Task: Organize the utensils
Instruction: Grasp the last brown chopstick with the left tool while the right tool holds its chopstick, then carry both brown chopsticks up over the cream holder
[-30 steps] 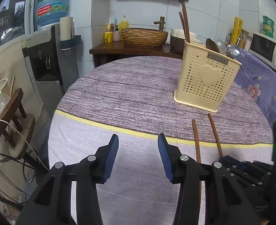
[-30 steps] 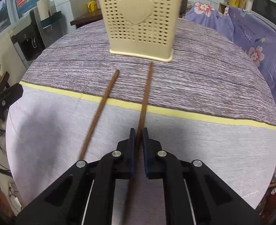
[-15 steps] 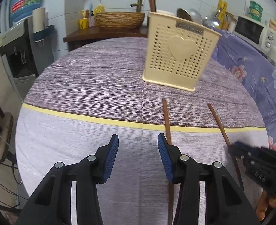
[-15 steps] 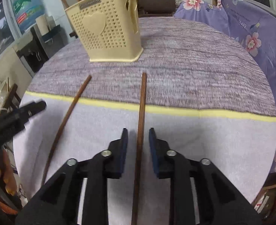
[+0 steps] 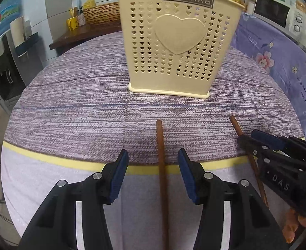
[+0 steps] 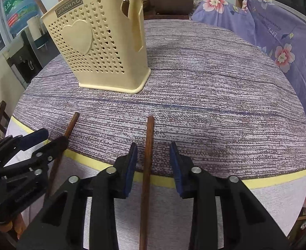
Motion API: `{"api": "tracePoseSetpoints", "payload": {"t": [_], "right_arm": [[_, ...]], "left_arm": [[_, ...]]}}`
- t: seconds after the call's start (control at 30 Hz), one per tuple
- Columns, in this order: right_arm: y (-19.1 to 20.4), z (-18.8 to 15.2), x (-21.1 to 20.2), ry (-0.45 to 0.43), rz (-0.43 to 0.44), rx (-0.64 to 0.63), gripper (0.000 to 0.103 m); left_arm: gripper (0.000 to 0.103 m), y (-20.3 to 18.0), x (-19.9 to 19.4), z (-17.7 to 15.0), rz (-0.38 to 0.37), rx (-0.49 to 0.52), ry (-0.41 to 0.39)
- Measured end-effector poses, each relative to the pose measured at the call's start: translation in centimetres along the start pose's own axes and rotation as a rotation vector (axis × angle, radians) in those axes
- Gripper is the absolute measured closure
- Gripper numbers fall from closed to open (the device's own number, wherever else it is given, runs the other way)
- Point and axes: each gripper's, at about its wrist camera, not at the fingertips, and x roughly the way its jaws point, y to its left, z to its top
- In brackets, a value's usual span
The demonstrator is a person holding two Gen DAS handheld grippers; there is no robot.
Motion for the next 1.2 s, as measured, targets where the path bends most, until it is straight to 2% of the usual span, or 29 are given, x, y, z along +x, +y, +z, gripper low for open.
{"api": "tracePoseSetpoints", "payload": {"t": [0.1, 0.3, 0.37, 0.57, 0.7, 1.03, 1.2], "right_arm": [[0.3, 0.3, 0.3, -0.002, -0.012, -0.012, 0.078], [0.9, 0.7, 0.8, -0.01, -0.052, -0.049, 0.089], [1.1, 0.7, 0.8, -0.016, -0.054, -0.057, 0.094], [-0.1, 0.9, 0.9, -0.023, 0.016, -0.006, 0.094], [-0.3, 0.9, -0.9, -0.069, 0.06, 0.006, 0.094], [-0.7, 1.8, -12.9, -0.296, 0.19, -0.029, 0.095], [-1.2, 2.1, -16.6, -0.354, 0.218, -0.023, 0.095]], "left_arm": [[0.062, -0.5, 1.0, 0.5, 0.006, 0.01, 0.017], [0.078, -1.0, 1.7, 1.2, 0.048, 0.031, -0.004], [0.094, -1.0, 1.8, 1.3, 0.061, 0.032, -0.006], [0.095, -0.8, 1.7, 1.6, 0.056, 0.014, -0.006], [0.095, -0.1, -0.4, 1.9, 0.03, -0.016, -0.052], [0.095, 2.5, -12.5, 4.0, -0.037, -0.065, -0.32], [0.095, 3.4, -16.6, 4.7, -0.03, -0.076, -0.416]]}}
